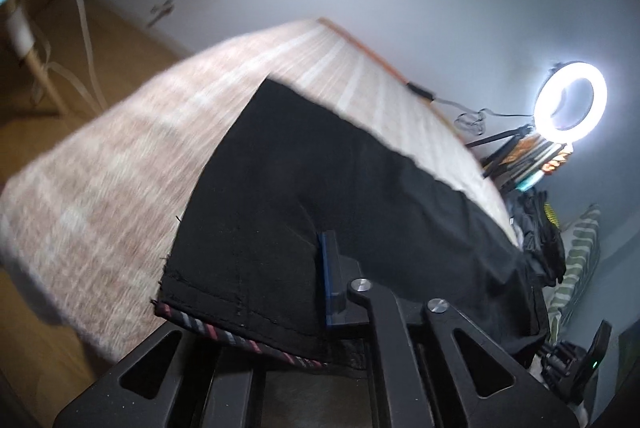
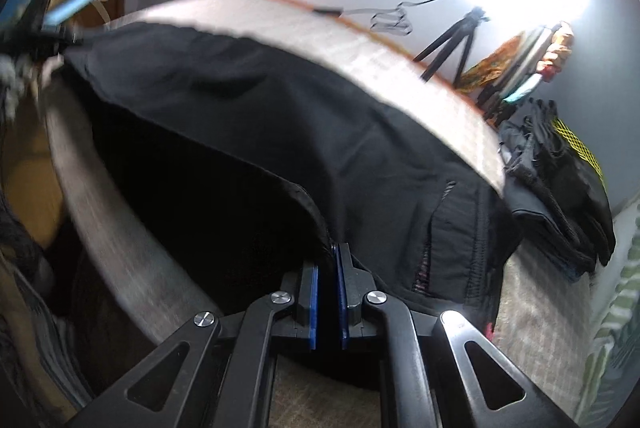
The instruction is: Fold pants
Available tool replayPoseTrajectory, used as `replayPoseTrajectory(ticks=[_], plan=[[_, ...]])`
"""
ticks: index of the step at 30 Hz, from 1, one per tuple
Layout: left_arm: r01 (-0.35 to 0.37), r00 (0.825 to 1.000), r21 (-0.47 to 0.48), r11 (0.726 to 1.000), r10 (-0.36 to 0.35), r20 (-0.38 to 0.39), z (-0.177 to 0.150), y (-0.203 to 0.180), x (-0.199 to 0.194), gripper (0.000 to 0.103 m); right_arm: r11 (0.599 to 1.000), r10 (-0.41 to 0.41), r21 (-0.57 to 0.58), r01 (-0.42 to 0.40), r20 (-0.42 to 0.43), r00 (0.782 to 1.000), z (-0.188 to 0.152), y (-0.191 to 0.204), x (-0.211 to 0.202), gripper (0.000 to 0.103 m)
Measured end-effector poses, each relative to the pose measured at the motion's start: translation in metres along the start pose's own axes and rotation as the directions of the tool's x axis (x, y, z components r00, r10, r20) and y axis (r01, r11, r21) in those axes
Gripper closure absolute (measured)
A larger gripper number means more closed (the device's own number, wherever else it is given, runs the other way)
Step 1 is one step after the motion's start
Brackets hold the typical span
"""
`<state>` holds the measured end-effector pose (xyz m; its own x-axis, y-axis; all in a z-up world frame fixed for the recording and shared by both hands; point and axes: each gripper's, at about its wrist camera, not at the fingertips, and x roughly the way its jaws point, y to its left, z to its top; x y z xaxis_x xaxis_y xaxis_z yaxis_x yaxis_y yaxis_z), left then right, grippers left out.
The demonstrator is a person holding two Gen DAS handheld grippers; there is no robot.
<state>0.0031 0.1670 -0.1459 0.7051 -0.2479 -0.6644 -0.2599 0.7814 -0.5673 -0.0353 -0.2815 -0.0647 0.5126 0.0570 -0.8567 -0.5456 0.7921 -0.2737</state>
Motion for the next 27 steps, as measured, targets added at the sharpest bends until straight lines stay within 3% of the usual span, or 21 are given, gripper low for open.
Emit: replayPoseTrajectory(ticks=[2, 5, 7, 9, 12, 15, 18, 21, 24, 26, 27], plan=[[0.002, 1.000, -0.029, 1.000, -0.002, -0.006, 0.001, 0.004, -0.003, 0.093, 1.000, 0.009, 0.008, -0.009, -0.019, 1.000, -0.002, 0.001, 0.004, 0.097], [-0.097, 0.995, -0.021, 0.995, 0.098, 0.020, 0.008, 0.006, -0.020, 0.082, 0.996, 0.051, 0.070, -0.049, -0.026, 0.998, -0.005, -0.009, 0.004, 0.095], [-0.147, 0.987, -0.030, 0.989, 0.149, 0.065, 0.013, 0.012, -0.038, 0.082, 0.987, 0.113, 0.119, -0.112, -0.002, 0.994, -0.006, -0.016, -0.002, 0.084], [-0.162, 0.981, -0.036, 0.986, 0.165, 0.103, 0.018, 0.015, -0.053, 0.082, 0.973, 0.161, 0.162, -0.166, 0.045, 0.986, -0.011, -0.024, -0.015, 0.073], [-0.176, 0.971, 0.011, 0.984, 0.171, 0.166, 0.026, 0.005, -0.072, 0.082, 0.926, 0.221, 0.277, -0.255, 0.148, 0.964, -0.020, -0.045, -0.040, 0.070], [-0.132, 0.979, 0.095, 0.987, 0.115, 0.166, 0.030, -0.022, -0.072, 0.082, 0.886, 0.209, 0.360, -0.292, 0.252, 0.945, -0.028, -0.066, -0.062, 0.064], [-0.057, 0.994, 0.208, 0.976, 0.037, 0.099, 0.029, -0.061, -0.053, 0.081, 0.807, 0.168, 0.499, -0.316, 0.320, 0.933, -0.040, -0.101, -0.072, 0.061], [0.052, 0.999, 0.333, 0.942, -0.048, -0.020, 0.017, -0.110, -0.023, 0.082, 0.722, 0.116, 0.633, -0.280, 0.288, 0.951, -0.051, -0.134, -0.065, 0.058], [0.159, 0.984, 0.408, 0.899, -0.109, -0.142, 0.003, -0.150, 0.005, 0.080, 0.642, 0.088, 0.738, -0.209, 0.200, 0.976, -0.065, -0.162, -0.045, 0.058], [0.217, 0.967, 0.477, 0.852, -0.122, -0.222, -0.015, -0.179, 0.022, 0.069, 0.591, 0.095, 0.789, -0.167, 0.138, 0.986, -0.075, -0.174, -0.031, 0.057], [0.236, 0.961, 0.508, 0.829, -0.123, -0.246, -0.024, -0.190, 0.029, 0.068, 0.560, 0.102, 0.815, -0.148, 0.109, 0.989, -0.081, -0.178, -0.024, 0.055]])
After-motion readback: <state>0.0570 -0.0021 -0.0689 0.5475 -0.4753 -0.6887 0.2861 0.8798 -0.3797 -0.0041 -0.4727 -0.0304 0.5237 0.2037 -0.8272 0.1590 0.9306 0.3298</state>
